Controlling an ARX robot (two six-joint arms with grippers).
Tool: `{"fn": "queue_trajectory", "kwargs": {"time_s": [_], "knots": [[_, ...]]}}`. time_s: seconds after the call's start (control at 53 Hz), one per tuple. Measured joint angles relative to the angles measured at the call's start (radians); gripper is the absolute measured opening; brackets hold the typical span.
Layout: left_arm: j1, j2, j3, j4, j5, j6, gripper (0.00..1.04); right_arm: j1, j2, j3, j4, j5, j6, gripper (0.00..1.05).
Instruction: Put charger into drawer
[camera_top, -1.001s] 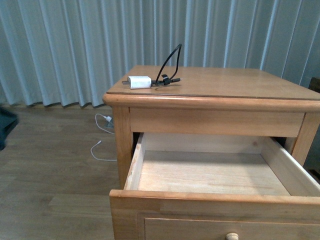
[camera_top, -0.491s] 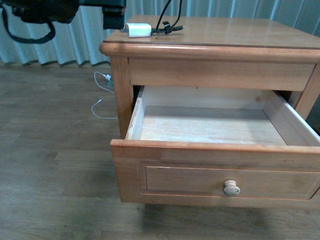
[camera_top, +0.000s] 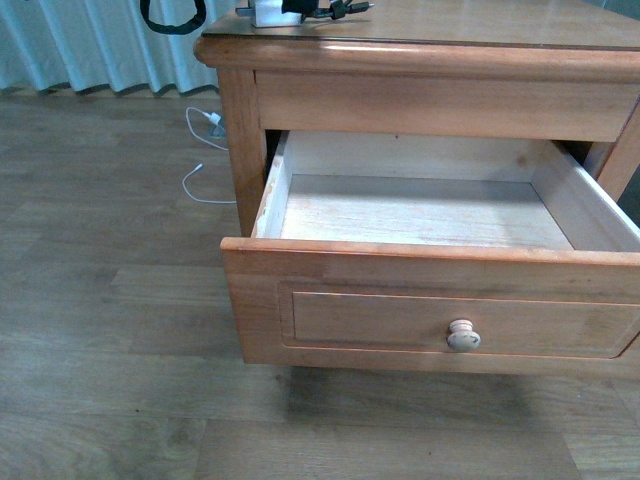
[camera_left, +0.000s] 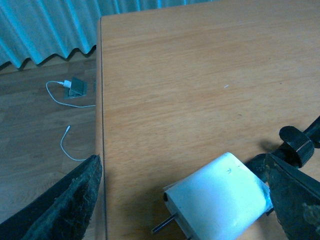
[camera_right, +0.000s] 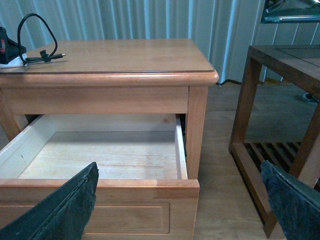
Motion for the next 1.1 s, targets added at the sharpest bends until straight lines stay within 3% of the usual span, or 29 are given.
{"fn": "queue_trajectory", "kwargs": {"time_s": [0.359,1.039,1.095], "knots": [[-0.013,0.016,0.005,-0.053,0.117,0.046,0.99,0.0,0.0,0.0,0.0,0.0,0.0,0.97],[-0.018,0.046,0.057,-0.093,0.104,0.058,0.99,0.0,0.0,0.0,0.0,0.0,0.0,0.97],[-0.019,0.051,0.065,-0.097,0.103,0.058,0.92,0.0,0.0,0.0,0.0,0.0,0.0,0.97]]}}
